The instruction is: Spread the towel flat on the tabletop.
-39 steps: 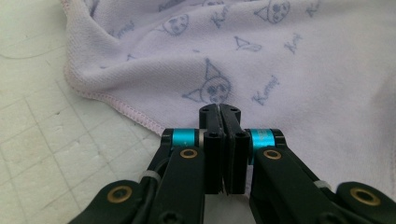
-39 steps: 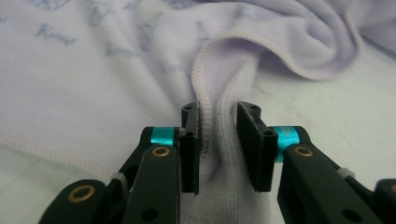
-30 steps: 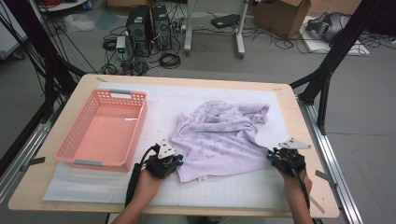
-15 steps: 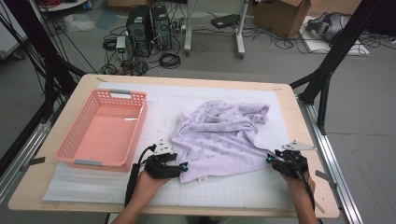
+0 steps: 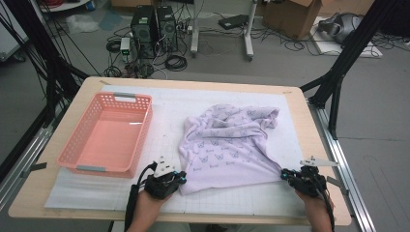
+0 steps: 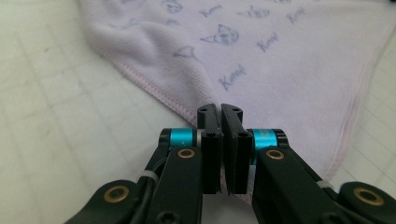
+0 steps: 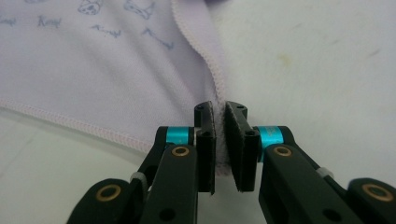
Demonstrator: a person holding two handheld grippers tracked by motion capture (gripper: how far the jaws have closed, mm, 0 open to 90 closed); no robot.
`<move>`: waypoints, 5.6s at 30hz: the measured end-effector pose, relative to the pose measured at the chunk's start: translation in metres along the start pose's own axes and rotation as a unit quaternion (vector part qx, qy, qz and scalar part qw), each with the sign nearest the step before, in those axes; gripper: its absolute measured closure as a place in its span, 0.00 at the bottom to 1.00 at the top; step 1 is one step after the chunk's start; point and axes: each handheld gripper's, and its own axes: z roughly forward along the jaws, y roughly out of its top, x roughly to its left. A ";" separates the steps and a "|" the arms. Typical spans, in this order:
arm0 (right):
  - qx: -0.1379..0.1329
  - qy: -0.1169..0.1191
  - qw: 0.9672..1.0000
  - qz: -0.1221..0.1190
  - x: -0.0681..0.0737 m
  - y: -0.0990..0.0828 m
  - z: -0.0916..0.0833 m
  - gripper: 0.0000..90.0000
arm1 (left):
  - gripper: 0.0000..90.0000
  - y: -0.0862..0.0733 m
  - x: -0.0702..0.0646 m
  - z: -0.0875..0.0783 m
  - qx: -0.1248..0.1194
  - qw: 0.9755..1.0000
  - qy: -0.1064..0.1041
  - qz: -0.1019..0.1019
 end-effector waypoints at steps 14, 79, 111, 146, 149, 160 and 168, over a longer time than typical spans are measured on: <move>0.011 0.029 0.999 -0.010 0.040 -0.057 -0.049 0.91 | 0.95 -0.046 -0.038 -0.047 -0.008 1.000 0.004 -0.017; -0.024 -0.039 0.999 -0.005 0.000 0.019 0.029 0.75 | 0.49 0.036 0.030 0.040 0.019 0.999 -0.011 -0.027; 0.032 0.019 0.999 0.013 0.006 -0.054 -0.058 0.96 | 0.94 -0.016 -0.019 -0.024 0.009 0.998 -0.054 0.023; -0.023 0.038 0.997 -0.062 0.028 0.059 0.050 0.60 | 0.49 0.064 0.047 0.073 -0.013 0.999 0.022 -0.033; -0.002 0.035 0.997 -0.074 0.035 0.069 0.068 0.64 | 0.49 0.072 0.047 0.083 -0.005 0.999 0.021 -0.026; 0.000 0.052 0.992 -0.115 0.042 0.055 0.043 0.95 | 0.95 0.069 0.022 0.064 -0.006 0.998 0.019 0.053; 0.005 0.080 0.990 -0.116 0.043 0.020 0.010 0.95 | 0.94 0.033 0.005 0.038 -0.011 0.997 -0.038 0.067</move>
